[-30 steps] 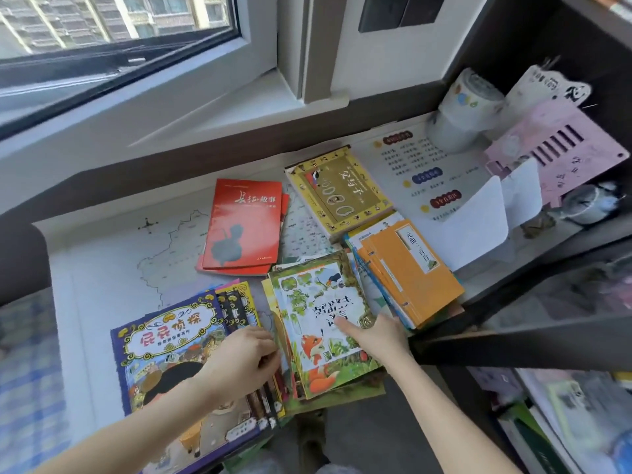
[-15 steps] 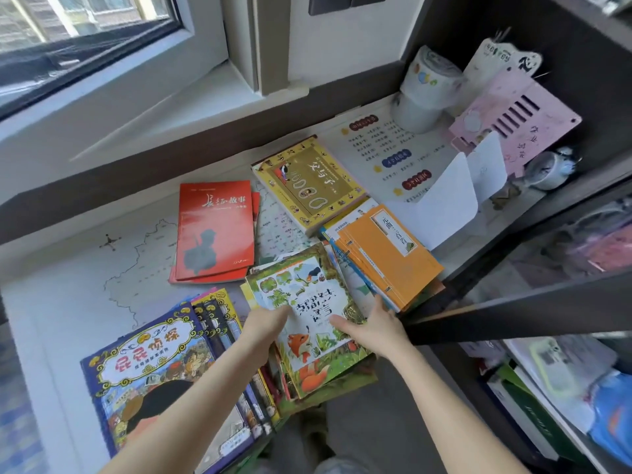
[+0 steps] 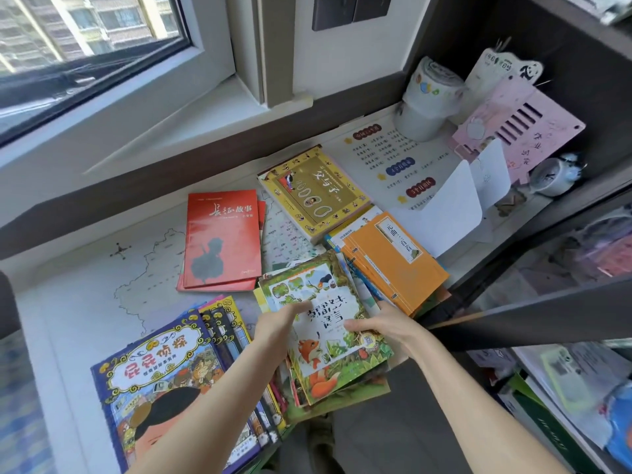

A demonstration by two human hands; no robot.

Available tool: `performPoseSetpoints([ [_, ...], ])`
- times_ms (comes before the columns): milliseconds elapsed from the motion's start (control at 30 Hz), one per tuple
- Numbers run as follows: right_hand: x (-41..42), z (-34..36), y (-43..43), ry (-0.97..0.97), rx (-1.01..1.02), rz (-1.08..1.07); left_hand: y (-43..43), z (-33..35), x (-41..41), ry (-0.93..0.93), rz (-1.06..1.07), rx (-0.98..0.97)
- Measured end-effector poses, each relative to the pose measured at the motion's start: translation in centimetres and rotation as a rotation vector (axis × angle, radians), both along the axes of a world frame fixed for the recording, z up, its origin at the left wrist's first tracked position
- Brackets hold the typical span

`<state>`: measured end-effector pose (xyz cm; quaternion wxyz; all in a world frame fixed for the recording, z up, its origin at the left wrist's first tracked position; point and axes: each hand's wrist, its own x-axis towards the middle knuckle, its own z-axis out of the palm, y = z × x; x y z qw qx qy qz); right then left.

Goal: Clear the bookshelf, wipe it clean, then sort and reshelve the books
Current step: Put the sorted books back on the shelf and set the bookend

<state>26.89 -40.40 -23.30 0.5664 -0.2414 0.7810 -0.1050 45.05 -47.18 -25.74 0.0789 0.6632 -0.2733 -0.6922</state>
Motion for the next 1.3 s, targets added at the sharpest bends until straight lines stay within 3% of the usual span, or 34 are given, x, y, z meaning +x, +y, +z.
performPoseSetpoints([
  [167,1.3,0.5,0.4,0.005,-0.104,-0.084,-0.4,0.9,0.1,0.048,0.079,0.061],
  [433,5.4,6.2,0.9,0.431,-0.267,0.162,0.7,2.7,1.7,0.302,0.253,0.064],
  [633,7.0,10.5,0.2,0.577,-0.332,0.287,0.2,3.0,4.1,0.580,0.281,0.092],
  [767,6.0,11.7,0.0,0.508,-0.379,0.236,-0.2,2.8,5.3,0.631,0.218,0.048],
  [1000,2.8,11.9,-0.4,0.329,-0.639,-0.060,-5.6,6.6,3.2,0.705,0.094,-0.161],
  [1200,1.9,10.5,-1.3,0.276,-0.901,-0.204,-9.1,9.9,1.7,0.842,-0.074,-0.553],
  [1300,2.0,9.0,-1.0,0.220,-0.907,-0.221,-9.0,9.2,2.1,0.802,-0.135,-0.615],
])
